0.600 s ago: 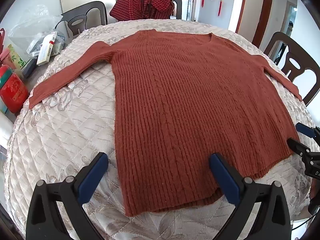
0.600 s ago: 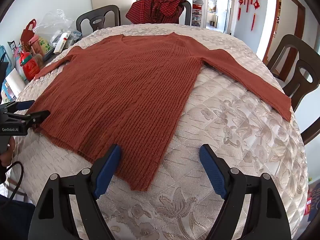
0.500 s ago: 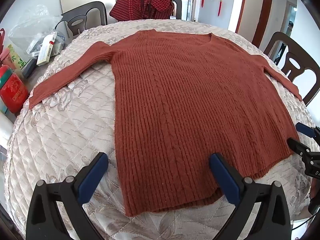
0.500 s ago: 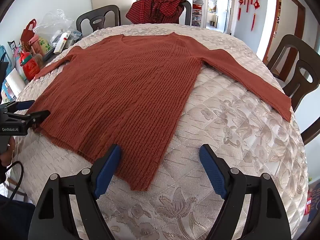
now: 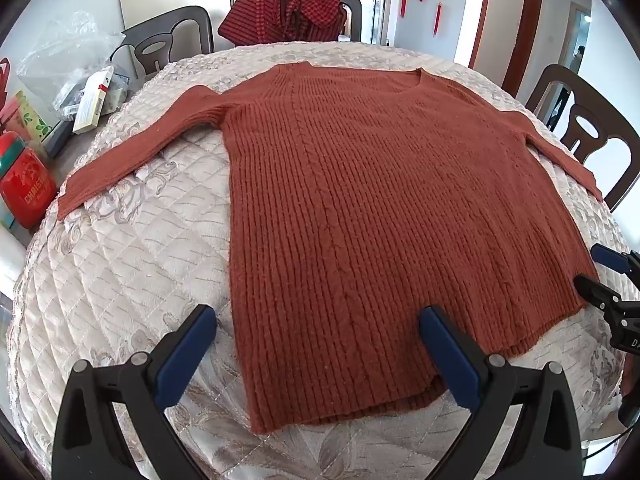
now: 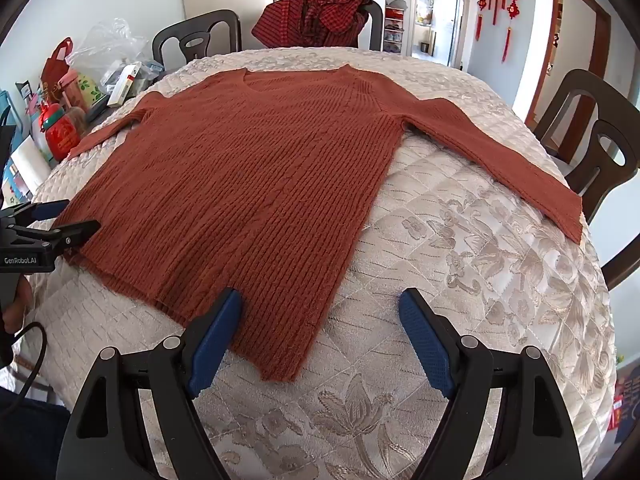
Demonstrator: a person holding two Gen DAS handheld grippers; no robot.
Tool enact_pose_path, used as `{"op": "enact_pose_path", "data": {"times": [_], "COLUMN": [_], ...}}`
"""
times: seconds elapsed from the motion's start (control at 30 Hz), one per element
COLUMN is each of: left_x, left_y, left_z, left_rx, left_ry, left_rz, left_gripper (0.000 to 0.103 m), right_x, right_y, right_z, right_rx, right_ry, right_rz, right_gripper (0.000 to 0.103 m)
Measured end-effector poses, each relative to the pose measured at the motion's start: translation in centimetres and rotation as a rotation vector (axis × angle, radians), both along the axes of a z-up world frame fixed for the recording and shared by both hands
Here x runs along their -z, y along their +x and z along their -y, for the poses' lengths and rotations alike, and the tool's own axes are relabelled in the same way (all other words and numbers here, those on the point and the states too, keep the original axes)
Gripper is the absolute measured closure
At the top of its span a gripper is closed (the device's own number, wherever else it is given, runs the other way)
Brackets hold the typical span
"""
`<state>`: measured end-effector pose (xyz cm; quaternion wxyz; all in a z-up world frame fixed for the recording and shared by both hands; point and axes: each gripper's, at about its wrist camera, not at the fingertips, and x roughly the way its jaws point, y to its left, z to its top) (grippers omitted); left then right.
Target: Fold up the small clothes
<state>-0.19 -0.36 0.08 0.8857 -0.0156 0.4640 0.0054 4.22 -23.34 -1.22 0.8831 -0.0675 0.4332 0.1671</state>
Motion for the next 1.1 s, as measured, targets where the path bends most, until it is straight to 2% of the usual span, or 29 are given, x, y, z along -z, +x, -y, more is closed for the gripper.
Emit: {"op": "enact_pose_path", "data": {"times": [1.1], "left_x": [0.07], "left_y": [0.13], "left_z": [-0.17], "left_rx": [0.001], "left_ry": [0.002], "left_rz": [-0.006], "left_gripper": [0.000], "right_x": [0.03], "right_y": [-0.05], "right_z": [0.08], "right_rx": [0.000], "right_ry": [-0.001], "right_rz": [0.002], "right_gripper": [0.022]}}
